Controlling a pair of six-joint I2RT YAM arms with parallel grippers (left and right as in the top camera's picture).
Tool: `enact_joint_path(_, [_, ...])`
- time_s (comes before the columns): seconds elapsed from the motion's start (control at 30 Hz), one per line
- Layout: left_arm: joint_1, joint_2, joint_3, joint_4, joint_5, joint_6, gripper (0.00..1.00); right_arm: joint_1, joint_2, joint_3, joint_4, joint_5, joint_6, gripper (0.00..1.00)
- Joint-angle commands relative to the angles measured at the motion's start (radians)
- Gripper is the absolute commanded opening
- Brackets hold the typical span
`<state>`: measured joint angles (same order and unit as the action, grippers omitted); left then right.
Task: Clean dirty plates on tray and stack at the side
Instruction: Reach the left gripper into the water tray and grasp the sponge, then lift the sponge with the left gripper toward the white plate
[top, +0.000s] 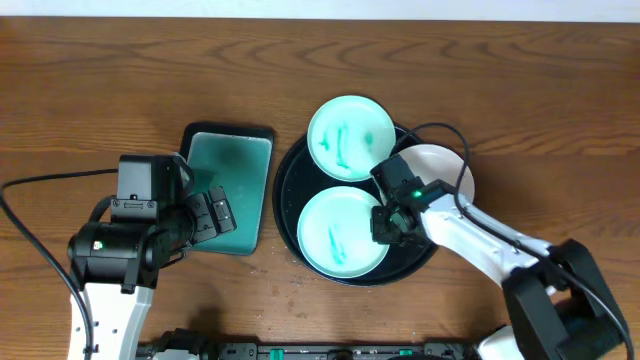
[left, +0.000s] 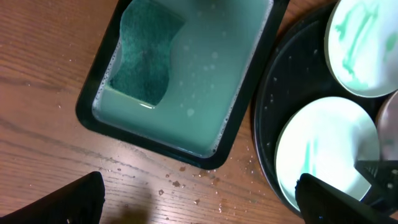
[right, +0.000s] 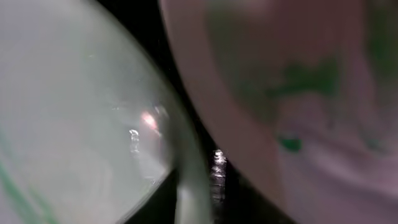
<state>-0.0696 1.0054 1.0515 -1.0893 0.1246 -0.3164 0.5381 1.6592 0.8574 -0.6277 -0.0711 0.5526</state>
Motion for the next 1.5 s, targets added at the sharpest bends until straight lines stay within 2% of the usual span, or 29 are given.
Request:
enact_joint_path(0.0, [-0.005, -0.001, 0.026, -0.003, -0.013, 0.01, 0.98, -0.011, 0.043, -0.006, 0.015, -0.016, 0.035, 0.01])
enact_joint_path(0.2, [-0.005, 0.0, 0.026, -0.002, -0.049, 0.009, 0.98, -0.027, 0.01, 0.006, 0.035, -0.016, 0.039, 0.01])
enact_joint_path(0.4, [-0.005, 0.032, -0.002, 0.02, -0.25, -0.036, 0.98, -0.026, -0.003, 0.006, 0.051, -0.012, 0.061, 0.01])
enact_joint_path(0.63, [-0.005, 0.252, -0.063, 0.166, -0.267, -0.055, 0.94, -0.026, -0.003, 0.006, 0.051, -0.012, 0.061, 0.01])
enact_joint_path(0.73, [-0.001, 0.397, -0.063, 0.256, -0.267, -0.055, 0.74, -0.026, -0.003, 0.006, 0.053, -0.011, 0.061, 0.01])
enact_joint_path(0.9, [0.046, 0.592, -0.063, 0.365, -0.263, -0.055, 0.63, -0.026, -0.003, 0.006, 0.07, -0.012, 0.065, 0.01])
enact_joint_path(1.03, [0.069, 0.693, -0.063, 0.388, -0.153, -0.029, 0.5, -0.026, -0.003, 0.006, 0.076, -0.011, 0.076, 0.01])
enact_joint_path(1.23, [0.069, 0.772, -0.063, 0.39, -0.115, -0.008, 0.37, -0.026, -0.003, 0.006, 0.082, -0.012, 0.076, 0.01])
enact_joint_path(1.33, [0.068, 0.767, -0.061, 0.391, -0.077, -0.007, 0.11, -0.026, -0.003, 0.006, 0.082, -0.012, 0.076, 0.01])
enact_joint_path(1.37, [0.068, 0.764, -0.061, 0.39, -0.044, 0.008, 0.07, -0.026, -0.003, 0.006, 0.082, -0.012, 0.076, 0.01])
enact_joint_path(1.47, [0.068, 0.75, -0.056, 0.38, 0.027, 0.035, 0.07, -0.026, -0.003, 0.006, 0.083, -0.012, 0.076, 0.01])
